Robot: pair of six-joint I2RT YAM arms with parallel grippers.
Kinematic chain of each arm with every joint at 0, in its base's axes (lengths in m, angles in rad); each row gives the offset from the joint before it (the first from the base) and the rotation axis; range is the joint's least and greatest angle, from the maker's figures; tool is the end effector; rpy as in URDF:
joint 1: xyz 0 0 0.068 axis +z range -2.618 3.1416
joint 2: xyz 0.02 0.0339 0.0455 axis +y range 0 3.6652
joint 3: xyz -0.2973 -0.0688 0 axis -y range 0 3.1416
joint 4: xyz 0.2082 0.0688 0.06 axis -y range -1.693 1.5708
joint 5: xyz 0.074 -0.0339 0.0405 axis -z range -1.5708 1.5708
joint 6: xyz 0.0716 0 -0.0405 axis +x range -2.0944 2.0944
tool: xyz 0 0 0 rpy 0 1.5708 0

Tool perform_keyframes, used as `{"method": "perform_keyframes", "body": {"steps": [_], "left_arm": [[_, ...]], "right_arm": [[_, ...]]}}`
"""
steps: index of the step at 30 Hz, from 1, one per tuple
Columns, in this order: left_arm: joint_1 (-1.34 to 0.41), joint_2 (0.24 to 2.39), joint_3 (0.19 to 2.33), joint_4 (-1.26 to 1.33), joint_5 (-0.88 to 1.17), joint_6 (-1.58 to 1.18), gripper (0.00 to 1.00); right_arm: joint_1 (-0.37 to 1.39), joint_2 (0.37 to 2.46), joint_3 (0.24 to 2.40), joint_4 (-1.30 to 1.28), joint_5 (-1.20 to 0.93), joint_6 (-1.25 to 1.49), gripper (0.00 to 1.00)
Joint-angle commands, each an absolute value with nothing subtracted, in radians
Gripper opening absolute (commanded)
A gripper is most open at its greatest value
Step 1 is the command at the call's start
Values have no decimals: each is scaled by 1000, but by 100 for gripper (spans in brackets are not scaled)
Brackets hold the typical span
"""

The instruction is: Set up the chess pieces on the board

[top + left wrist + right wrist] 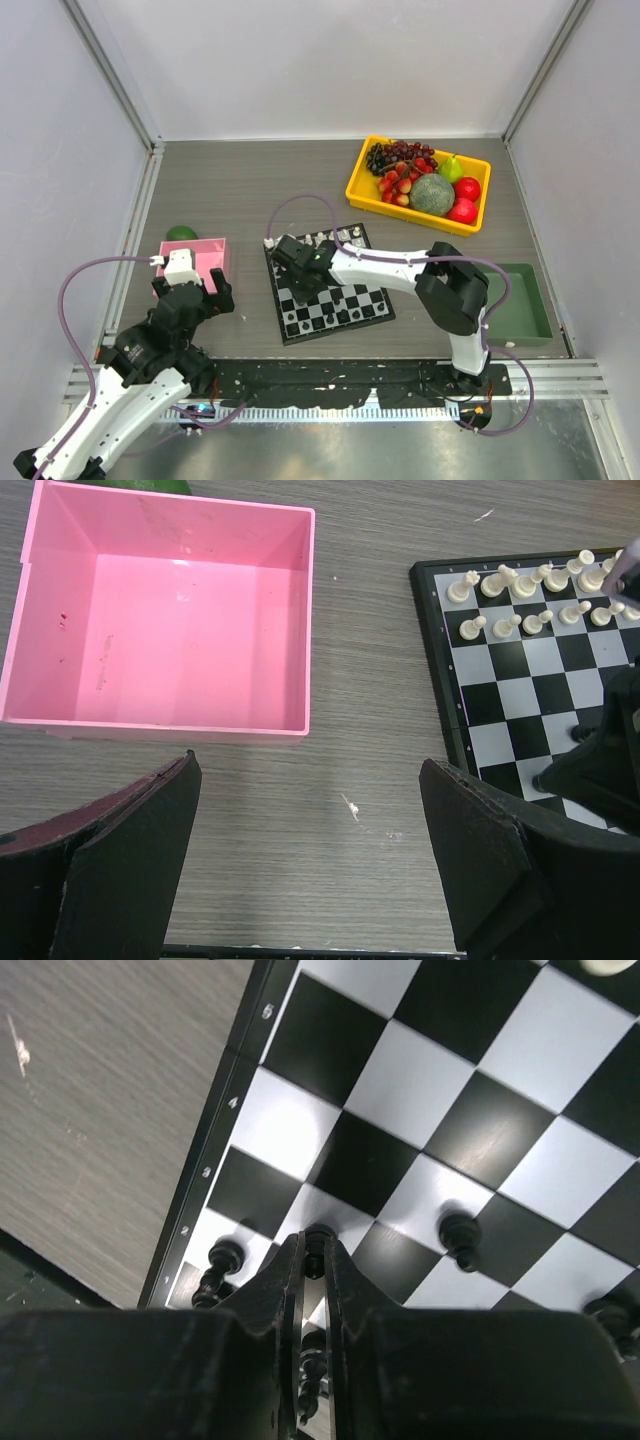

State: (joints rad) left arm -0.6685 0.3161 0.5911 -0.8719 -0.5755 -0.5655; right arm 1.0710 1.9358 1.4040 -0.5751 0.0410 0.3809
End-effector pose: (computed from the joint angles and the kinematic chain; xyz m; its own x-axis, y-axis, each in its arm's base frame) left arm 0.0496 0.0105 0.2448 -0.4618 -0.2081 -0.8622 -0.0956 0.9781 -0.1849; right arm 0.1948 0.3506 0.2072 -0.7206 -0.5447 -0.4290 -0.6466 0.7513 0.1323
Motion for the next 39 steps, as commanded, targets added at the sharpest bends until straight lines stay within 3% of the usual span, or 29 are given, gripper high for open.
{"method": "perform_keyframes", "body": {"steps": [1,30,39], "left_arm": [[-670,318,592,-833,-595,-561,99],[-670,316,591,-834,-594,-563,99],[-670,318,592,-833,-594,-561,99]], "right_arm": [[1101,1876,1370,-571,52,410,11],[1143,1841,1318,-569,40,428,11],[1143,1839,1360,-591,67,416,27]]}}
